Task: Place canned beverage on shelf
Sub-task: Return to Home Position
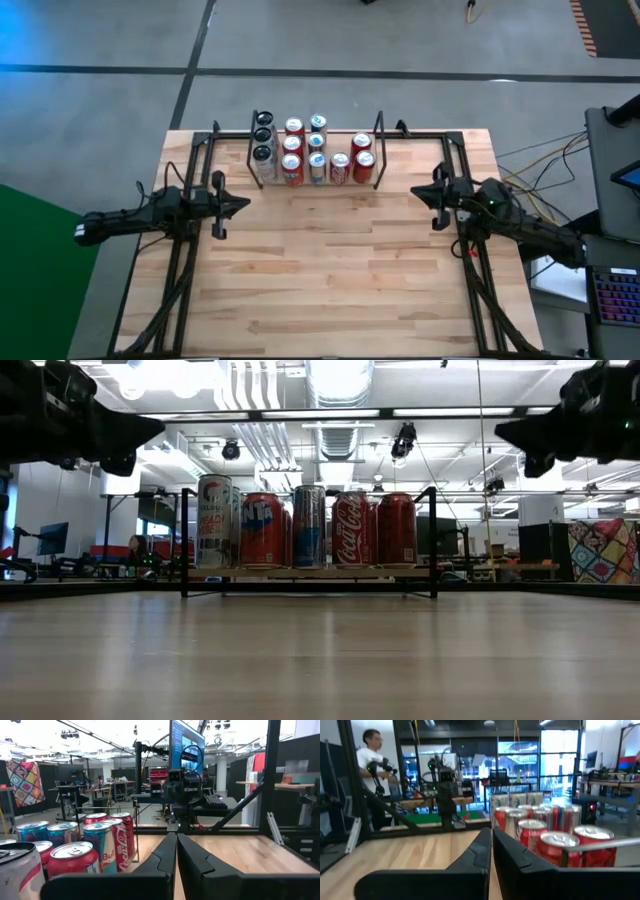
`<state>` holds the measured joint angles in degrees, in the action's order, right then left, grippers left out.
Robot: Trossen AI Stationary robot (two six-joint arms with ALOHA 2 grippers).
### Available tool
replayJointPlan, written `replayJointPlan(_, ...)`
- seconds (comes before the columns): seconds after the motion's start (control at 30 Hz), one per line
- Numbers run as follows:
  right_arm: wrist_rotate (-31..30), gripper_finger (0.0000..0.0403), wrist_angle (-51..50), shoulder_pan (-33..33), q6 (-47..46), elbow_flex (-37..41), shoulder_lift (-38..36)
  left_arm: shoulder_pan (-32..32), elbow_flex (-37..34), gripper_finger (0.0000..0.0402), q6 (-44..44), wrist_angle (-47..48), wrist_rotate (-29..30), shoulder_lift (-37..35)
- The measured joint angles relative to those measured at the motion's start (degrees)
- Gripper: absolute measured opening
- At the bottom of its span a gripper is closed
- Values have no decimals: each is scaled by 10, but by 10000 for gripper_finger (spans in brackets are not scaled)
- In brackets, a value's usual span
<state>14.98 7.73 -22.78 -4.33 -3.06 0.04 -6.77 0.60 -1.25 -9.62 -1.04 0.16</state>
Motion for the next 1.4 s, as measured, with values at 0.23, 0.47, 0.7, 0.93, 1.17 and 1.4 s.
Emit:
replayJointPlan(0.23, 9, 9, -46, -1, 41, 23, 5, 0, 0, 0, -14, 21, 0, 1)
replayJointPlan(0.47, -22, 9, -50, -1, 70, 23, 27, -1, 0, 0, -28, 50, 11, 5)
replayJointPlan(0.7, -89, 9, -61, -1, 35, 23, 53, -1, 0, 0, -26, 65, 38, 5)
replayJointPlan(0.93, -91, 9, -62, -1, 67, 24, 68, -1, 0, 0, -5, 70, 42, 7)
replayJointPlan(1.17, -91, 9, -61, -1, 58, 24, 69, -1, 4, 0, -11, 75, 41, 10)
replayJointPlan(1.4, -91, 9, -61, -1, 58, 24, 69, -1, 5, 0, -11, 76, 41, 10)
